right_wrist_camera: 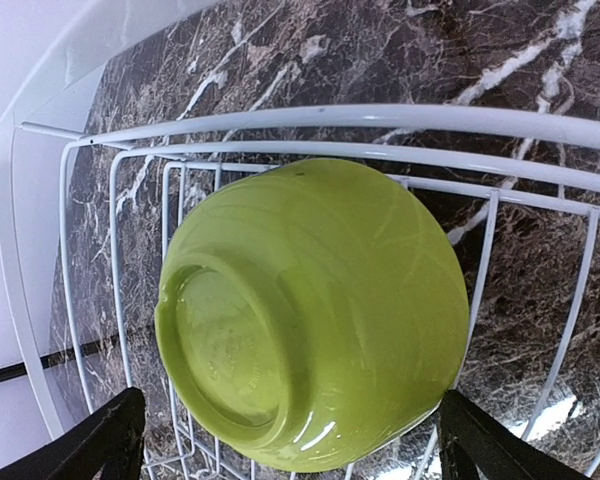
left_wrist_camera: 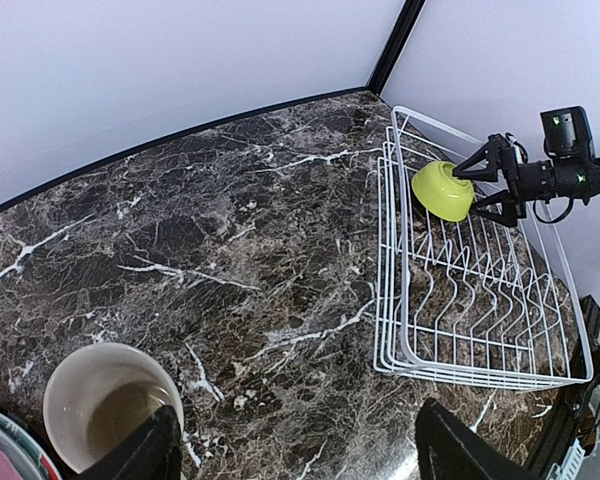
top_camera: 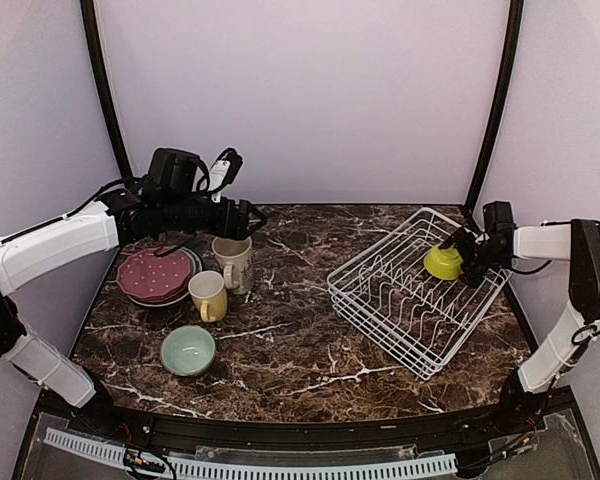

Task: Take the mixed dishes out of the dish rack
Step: Grab the bowl from the dish rack.

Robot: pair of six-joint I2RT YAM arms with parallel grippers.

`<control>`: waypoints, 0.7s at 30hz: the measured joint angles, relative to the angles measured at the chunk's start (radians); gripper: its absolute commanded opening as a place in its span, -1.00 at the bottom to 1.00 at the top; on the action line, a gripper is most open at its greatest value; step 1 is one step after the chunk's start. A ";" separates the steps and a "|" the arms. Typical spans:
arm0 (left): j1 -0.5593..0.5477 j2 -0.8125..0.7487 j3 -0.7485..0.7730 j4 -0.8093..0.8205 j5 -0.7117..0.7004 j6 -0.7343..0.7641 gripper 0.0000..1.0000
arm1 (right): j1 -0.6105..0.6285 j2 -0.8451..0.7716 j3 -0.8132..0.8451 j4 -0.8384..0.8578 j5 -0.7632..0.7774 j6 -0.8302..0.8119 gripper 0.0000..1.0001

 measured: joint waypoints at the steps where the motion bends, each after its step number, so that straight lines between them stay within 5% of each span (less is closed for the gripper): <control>1: 0.000 0.000 0.000 0.000 0.000 0.000 0.60 | 0.000 -0.002 -0.005 0.011 0.000 0.001 0.97; 21: 0.000 0.000 0.000 0.000 0.011 -0.004 0.59 | -0.035 0.005 -0.050 0.141 0.019 0.023 0.97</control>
